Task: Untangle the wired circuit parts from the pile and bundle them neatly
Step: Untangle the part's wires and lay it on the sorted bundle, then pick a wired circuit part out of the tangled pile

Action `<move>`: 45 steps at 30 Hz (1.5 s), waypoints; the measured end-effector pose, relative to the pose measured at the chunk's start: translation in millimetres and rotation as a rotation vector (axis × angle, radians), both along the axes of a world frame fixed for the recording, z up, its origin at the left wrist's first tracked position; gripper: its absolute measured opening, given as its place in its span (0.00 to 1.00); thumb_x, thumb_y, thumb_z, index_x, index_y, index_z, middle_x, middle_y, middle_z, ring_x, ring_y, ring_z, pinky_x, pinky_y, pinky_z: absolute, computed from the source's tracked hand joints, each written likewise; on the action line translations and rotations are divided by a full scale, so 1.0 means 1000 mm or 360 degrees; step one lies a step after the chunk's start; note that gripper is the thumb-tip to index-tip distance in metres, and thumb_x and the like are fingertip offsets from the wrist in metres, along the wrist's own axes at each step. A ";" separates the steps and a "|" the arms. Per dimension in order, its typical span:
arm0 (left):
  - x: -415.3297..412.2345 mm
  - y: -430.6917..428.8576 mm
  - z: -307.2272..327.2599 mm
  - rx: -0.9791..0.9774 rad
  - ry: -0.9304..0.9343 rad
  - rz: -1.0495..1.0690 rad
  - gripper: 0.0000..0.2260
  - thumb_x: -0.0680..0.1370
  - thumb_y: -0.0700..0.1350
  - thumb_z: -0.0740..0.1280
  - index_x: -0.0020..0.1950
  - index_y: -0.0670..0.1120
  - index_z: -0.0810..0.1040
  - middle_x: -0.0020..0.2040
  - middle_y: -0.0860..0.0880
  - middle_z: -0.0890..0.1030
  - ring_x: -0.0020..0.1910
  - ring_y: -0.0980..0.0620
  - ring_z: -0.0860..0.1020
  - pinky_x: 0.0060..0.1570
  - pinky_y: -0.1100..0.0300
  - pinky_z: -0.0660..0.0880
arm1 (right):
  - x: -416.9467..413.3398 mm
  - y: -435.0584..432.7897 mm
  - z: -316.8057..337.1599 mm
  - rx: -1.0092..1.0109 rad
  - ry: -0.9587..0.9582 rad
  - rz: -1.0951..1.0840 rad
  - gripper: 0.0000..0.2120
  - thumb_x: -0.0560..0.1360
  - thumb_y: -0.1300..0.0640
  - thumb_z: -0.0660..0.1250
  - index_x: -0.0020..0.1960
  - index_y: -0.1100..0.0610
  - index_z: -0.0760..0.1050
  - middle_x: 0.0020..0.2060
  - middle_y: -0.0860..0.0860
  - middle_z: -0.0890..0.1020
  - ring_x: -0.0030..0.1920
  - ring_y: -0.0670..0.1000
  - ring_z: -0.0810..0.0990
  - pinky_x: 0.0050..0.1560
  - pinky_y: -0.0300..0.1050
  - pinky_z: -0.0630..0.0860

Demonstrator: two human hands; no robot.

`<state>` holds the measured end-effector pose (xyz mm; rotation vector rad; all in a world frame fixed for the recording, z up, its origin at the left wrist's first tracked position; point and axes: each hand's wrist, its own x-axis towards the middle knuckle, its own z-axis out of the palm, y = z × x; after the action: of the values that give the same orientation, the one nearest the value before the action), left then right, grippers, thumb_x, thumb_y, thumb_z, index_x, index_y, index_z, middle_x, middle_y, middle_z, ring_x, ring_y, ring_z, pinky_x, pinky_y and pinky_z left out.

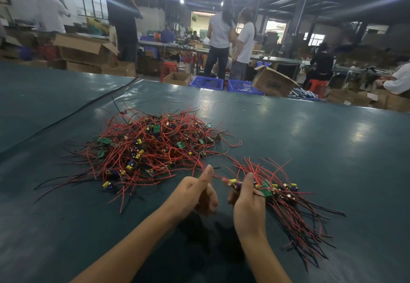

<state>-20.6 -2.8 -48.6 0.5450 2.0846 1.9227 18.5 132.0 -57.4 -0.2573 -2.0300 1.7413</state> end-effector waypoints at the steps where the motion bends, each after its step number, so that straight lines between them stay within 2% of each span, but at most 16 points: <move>1: -0.002 -0.003 0.000 -0.0032 0.0071 0.0127 0.34 0.74 0.71 0.53 0.28 0.45 0.80 0.29 0.44 0.81 0.29 0.50 0.78 0.35 0.59 0.75 | -0.002 0.005 0.001 -0.0184 -0.0104 -0.0056 0.36 0.81 0.38 0.47 0.34 0.60 0.80 0.22 0.47 0.72 0.24 0.45 0.68 0.29 0.40 0.66; 3: -0.007 -0.010 -0.001 -0.0096 0.0281 0.0441 0.32 0.77 0.67 0.53 0.29 0.44 0.79 0.30 0.45 0.82 0.29 0.52 0.78 0.35 0.58 0.74 | -0.006 0.014 0.003 -0.0592 -0.0248 -0.0077 0.33 0.83 0.40 0.49 0.41 0.58 0.84 0.25 0.47 0.73 0.22 0.44 0.65 0.24 0.39 0.63; 5: -0.012 -0.020 -0.004 -0.0267 0.0601 0.0702 0.30 0.80 0.64 0.53 0.31 0.45 0.79 0.29 0.48 0.80 0.29 0.53 0.77 0.33 0.55 0.74 | -0.008 0.021 0.006 -0.0848 -0.0305 -0.0093 0.29 0.83 0.41 0.52 0.44 0.58 0.84 0.27 0.48 0.73 0.21 0.44 0.64 0.20 0.37 0.61; 8: -0.023 -0.038 -0.006 -0.0742 0.1080 0.0973 0.26 0.79 0.61 0.54 0.34 0.44 0.78 0.31 0.50 0.77 0.32 0.52 0.75 0.34 0.51 0.74 | -0.010 0.029 0.010 -0.0971 -0.0302 -0.0149 0.20 0.82 0.44 0.58 0.44 0.57 0.80 0.31 0.49 0.72 0.21 0.43 0.64 0.18 0.36 0.60; 10: -0.030 -0.047 -0.008 -0.0958 0.1241 0.1103 0.18 0.79 0.56 0.61 0.38 0.45 0.79 0.38 0.51 0.79 0.39 0.50 0.76 0.41 0.51 0.75 | -0.009 0.030 0.013 -0.1002 -0.0286 -0.0169 0.16 0.81 0.46 0.61 0.43 0.55 0.77 0.32 0.49 0.71 0.21 0.43 0.64 0.18 0.36 0.59; 13: -0.037 -0.057 -0.014 -0.1150 0.1144 0.1228 0.08 0.78 0.49 0.68 0.45 0.46 0.81 0.47 0.50 0.79 0.49 0.47 0.77 0.52 0.49 0.72 | -0.007 0.031 0.016 -0.1217 -0.0287 -0.0150 0.13 0.81 0.47 0.63 0.46 0.55 0.78 0.32 0.48 0.72 0.22 0.43 0.66 0.18 0.35 0.60; 17: -0.042 -0.068 -0.016 -0.1180 0.1097 0.1384 0.05 0.76 0.48 0.70 0.46 0.46 0.80 0.49 0.48 0.76 0.49 0.45 0.75 0.51 0.49 0.70 | -0.006 0.038 0.023 -0.1678 -0.0231 0.0013 0.08 0.81 0.54 0.63 0.44 0.56 0.74 0.34 0.47 0.78 0.21 0.42 0.67 0.18 0.33 0.62; 20: -0.045 -0.073 -0.015 -0.1320 0.0922 0.1375 0.08 0.75 0.50 0.68 0.52 0.49 0.77 0.52 0.48 0.75 0.52 0.45 0.74 0.54 0.48 0.69 | -0.006 0.043 0.024 -0.1908 -0.0229 0.0089 0.08 0.82 0.59 0.60 0.48 0.59 0.76 0.37 0.48 0.80 0.22 0.41 0.67 0.19 0.32 0.65; 23: -0.046 -0.074 -0.018 -0.1608 0.0629 0.1165 0.14 0.75 0.55 0.65 0.58 0.52 0.71 0.56 0.49 0.74 0.58 0.45 0.73 0.59 0.48 0.67 | -0.008 0.045 0.022 -0.2042 -0.0241 0.0097 0.09 0.83 0.58 0.59 0.48 0.59 0.76 0.38 0.47 0.80 0.21 0.41 0.66 0.20 0.30 0.65; 25: -0.047 -0.074 -0.019 -0.1696 0.0589 0.1075 0.14 0.75 0.55 0.64 0.59 0.54 0.70 0.55 0.50 0.74 0.58 0.46 0.73 0.60 0.49 0.67 | -0.009 0.046 0.020 -0.2088 -0.0220 0.0068 0.09 0.83 0.56 0.60 0.47 0.58 0.75 0.35 0.46 0.80 0.20 0.41 0.65 0.20 0.30 0.65; 29: -0.047 -0.076 -0.017 -0.1525 0.0732 0.1063 0.10 0.76 0.47 0.67 0.56 0.50 0.74 0.49 0.51 0.74 0.47 0.48 0.76 0.51 0.51 0.72 | -0.010 0.047 0.018 -0.2020 -0.0279 0.0028 0.07 0.82 0.57 0.61 0.48 0.57 0.75 0.34 0.45 0.81 0.19 0.41 0.66 0.19 0.30 0.65; 35: -0.044 -0.073 -0.017 -0.1261 0.0920 0.1103 0.08 0.78 0.43 0.68 0.57 0.46 0.76 0.49 0.48 0.76 0.39 0.51 0.76 0.39 0.53 0.76 | -0.012 0.049 0.015 -0.1963 -0.0384 0.0055 0.11 0.84 0.54 0.58 0.50 0.56 0.77 0.31 0.45 0.83 0.17 0.40 0.67 0.17 0.30 0.63; 39: -0.041 -0.067 -0.014 -0.1057 0.1128 0.1197 0.09 0.78 0.43 0.68 0.58 0.45 0.76 0.51 0.49 0.75 0.29 0.58 0.72 0.29 0.64 0.67 | -0.011 0.047 0.014 -0.1960 -0.0462 0.0085 0.13 0.83 0.51 0.58 0.47 0.56 0.76 0.32 0.45 0.82 0.18 0.40 0.67 0.16 0.30 0.62; 40: -0.040 -0.066 -0.014 -0.0995 0.1163 0.1198 0.09 0.77 0.42 0.69 0.57 0.45 0.76 0.51 0.50 0.75 0.28 0.59 0.71 0.30 0.65 0.67 | -0.011 0.047 0.014 -0.1979 -0.0478 0.0097 0.13 0.83 0.51 0.58 0.46 0.55 0.76 0.30 0.45 0.81 0.18 0.40 0.67 0.15 0.30 0.62; 43: -0.038 -0.062 -0.011 -0.0794 0.1257 0.1159 0.09 0.75 0.39 0.71 0.55 0.43 0.78 0.52 0.51 0.73 0.33 0.59 0.73 0.37 0.63 0.73 | -0.010 0.047 0.014 -0.2071 -0.0509 0.0138 0.11 0.83 0.51 0.58 0.46 0.53 0.75 0.25 0.45 0.77 0.17 0.40 0.67 0.14 0.31 0.61; 45: -0.037 -0.059 -0.009 -0.0677 0.1363 0.1153 0.08 0.74 0.38 0.71 0.51 0.42 0.78 0.51 0.51 0.72 0.38 0.57 0.73 0.44 0.70 0.72 | -0.009 0.048 0.013 -0.2101 -0.0517 0.0152 0.11 0.83 0.50 0.58 0.47 0.52 0.75 0.24 0.45 0.75 0.17 0.40 0.66 0.13 0.31 0.60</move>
<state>-57.5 -61.9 -57.6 0.6360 3.5242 1.5539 9.1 179.8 -43.9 -0.8667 -0.7141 2.9776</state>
